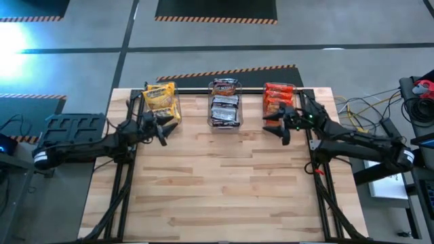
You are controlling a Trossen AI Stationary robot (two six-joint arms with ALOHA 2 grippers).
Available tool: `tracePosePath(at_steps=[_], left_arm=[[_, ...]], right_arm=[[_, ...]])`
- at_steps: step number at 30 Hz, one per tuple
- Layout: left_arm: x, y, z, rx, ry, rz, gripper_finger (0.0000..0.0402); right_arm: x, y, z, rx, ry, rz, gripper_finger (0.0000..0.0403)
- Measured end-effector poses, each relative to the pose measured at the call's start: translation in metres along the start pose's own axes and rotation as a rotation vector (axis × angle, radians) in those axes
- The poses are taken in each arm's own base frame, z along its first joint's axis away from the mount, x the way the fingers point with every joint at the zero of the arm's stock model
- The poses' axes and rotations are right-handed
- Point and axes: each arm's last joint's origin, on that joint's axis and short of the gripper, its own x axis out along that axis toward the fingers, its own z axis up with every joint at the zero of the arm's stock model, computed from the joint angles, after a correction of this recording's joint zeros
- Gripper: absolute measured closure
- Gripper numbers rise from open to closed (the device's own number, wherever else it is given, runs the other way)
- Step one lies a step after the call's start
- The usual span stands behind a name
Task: Sort Maruchan noodles
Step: Return to Home Position
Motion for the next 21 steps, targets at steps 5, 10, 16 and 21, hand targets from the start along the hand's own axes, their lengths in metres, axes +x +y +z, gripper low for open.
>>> tracePosePath(at_steps=[5,10,16,21], left_arm=[[0.001,0.0,-0.002,0.0,0.018,0.006,0.0196],[0.003,0.001,-0.004,0.002,0.039,0.013,0.0196],[0.004,0.002,-0.008,-0.002,0.067,0.022,0.0196],[0.006,0.002,-0.01,0.002,0.09,0.03,0.0196]], right_arm=[[-0.008,0.003,-0.019,-0.028,-0.054,0.006,0.017],[-0.015,0.005,-0.038,-0.017,-0.099,0.012,0.017],[-0.019,0.006,-0.054,-0.027,-0.125,0.016,0.017],[-0.018,0.005,-0.056,-0.017,-0.102,0.012,0.017]])
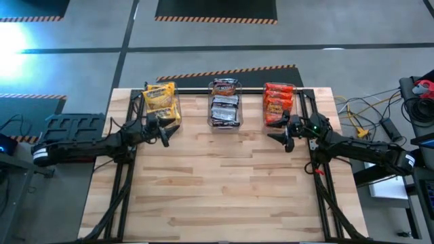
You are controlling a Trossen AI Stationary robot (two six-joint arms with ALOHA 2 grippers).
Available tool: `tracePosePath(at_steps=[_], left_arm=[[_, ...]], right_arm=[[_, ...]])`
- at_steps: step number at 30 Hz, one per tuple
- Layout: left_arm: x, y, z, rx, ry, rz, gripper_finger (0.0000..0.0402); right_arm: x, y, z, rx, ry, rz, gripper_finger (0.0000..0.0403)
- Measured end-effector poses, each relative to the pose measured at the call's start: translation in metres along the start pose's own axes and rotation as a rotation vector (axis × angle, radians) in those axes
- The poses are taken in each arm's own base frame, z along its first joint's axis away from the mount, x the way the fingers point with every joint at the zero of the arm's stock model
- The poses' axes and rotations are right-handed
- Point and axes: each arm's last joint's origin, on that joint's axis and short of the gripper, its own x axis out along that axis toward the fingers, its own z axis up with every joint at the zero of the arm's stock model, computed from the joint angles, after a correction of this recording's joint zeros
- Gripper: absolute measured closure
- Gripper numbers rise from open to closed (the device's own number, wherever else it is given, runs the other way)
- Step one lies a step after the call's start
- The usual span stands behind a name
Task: Sort Maruchan noodles
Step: Return to Home Position
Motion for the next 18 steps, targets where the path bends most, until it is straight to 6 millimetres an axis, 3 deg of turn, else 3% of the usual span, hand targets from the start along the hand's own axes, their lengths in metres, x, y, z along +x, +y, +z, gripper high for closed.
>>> tracePosePath(at_steps=[18], left_arm=[[0.0027,0.0013,-0.005,0.007,0.045,0.015,0.0196]], right_arm=[[0.0004,-0.0006,-0.0022,0.01,0.018,-0.003,0.017]])
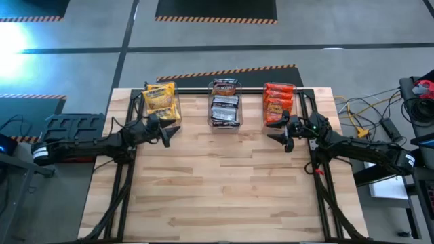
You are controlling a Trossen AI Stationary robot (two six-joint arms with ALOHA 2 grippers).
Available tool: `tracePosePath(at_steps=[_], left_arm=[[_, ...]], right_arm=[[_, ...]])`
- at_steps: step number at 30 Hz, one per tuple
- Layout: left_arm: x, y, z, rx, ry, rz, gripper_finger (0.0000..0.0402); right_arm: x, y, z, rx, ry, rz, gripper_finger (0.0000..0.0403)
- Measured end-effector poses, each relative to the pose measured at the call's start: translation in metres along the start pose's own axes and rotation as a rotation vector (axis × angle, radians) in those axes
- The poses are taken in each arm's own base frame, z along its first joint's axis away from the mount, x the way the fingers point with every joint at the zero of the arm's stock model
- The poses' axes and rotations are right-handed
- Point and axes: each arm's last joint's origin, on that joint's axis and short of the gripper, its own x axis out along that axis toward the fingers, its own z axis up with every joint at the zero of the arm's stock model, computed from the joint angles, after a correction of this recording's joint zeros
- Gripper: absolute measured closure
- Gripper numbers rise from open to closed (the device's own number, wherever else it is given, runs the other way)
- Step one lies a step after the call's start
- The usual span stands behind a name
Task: Sort Maruchan noodles
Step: Return to Home Position
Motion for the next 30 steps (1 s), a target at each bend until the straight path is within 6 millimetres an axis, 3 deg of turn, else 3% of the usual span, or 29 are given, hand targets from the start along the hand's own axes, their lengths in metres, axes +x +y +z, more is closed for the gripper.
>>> tracePosePath(at_steps=[16,30], left_arm=[[-0.022,-0.005,0.026,-0.04,-0.258,-0.086,0.0196],[-0.047,-0.007,0.045,-0.077,-0.492,-0.164,0.0196]], right_arm=[[-0.025,0.022,0.03,-0.189,-0.278,0.047,0.017],[-0.044,0.036,0.044,-0.309,-0.461,0.077,0.017]])
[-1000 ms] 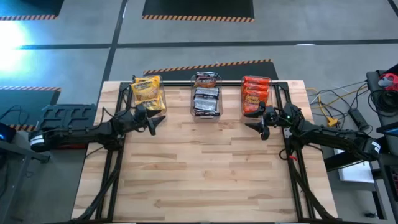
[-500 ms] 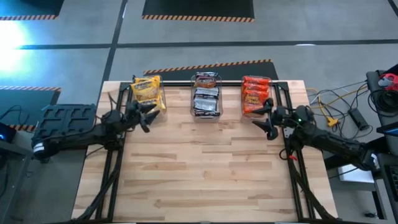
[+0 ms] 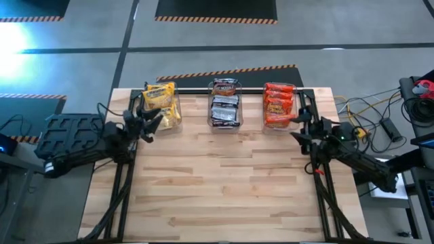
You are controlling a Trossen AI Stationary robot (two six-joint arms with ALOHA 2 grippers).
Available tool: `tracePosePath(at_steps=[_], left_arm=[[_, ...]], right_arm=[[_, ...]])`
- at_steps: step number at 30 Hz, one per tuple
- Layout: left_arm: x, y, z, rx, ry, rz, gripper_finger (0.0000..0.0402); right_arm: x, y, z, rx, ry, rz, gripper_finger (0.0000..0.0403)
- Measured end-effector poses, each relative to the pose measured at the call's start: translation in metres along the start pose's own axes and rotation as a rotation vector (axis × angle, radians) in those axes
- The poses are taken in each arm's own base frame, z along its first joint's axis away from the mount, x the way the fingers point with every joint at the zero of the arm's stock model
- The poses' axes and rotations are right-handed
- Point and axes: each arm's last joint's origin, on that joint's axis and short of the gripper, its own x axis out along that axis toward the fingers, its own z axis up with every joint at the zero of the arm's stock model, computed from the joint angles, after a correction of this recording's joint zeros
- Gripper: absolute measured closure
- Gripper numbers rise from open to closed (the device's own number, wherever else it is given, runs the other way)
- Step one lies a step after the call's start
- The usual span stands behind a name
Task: Sort Maruchan noodles
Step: Return to Home Position
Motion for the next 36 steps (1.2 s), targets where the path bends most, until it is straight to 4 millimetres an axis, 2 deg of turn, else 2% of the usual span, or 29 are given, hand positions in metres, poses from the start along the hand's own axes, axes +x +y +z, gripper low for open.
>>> tracePosePath(at_steps=[14,36], left_arm=[[-0.0077,-0.0018,0.009,-0.015,-0.098,-0.033,0.0196],[-0.0072,-0.0015,0.0077,-0.013,-0.082,-0.028,0.0196]], right_arm=[[-0.0039,0.0036,0.0068,-0.037,-0.056,0.008,0.017],[0.0003,-0.0004,-0.0011,0.005,0.008,-0.003,0.017]])
